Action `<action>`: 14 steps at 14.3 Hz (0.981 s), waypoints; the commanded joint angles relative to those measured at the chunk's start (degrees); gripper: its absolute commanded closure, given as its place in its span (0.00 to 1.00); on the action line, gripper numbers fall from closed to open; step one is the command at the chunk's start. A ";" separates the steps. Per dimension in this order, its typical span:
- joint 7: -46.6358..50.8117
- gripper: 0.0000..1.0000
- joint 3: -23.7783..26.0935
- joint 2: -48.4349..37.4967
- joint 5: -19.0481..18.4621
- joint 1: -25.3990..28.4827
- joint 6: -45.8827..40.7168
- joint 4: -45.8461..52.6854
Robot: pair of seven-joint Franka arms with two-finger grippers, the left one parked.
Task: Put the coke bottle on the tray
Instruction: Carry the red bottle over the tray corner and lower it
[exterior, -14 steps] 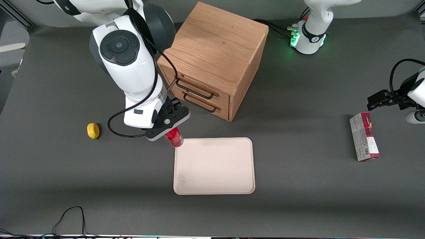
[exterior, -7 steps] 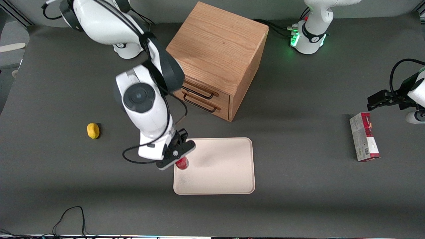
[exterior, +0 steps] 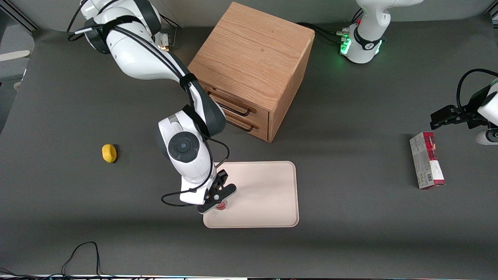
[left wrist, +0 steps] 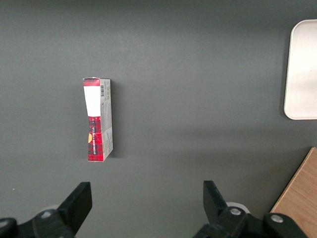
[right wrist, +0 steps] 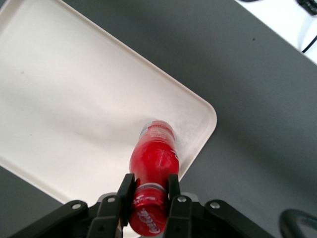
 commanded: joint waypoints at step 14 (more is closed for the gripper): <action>1.00 0.00 -0.03 0.04 -0.58 -0.52 1.00 0.70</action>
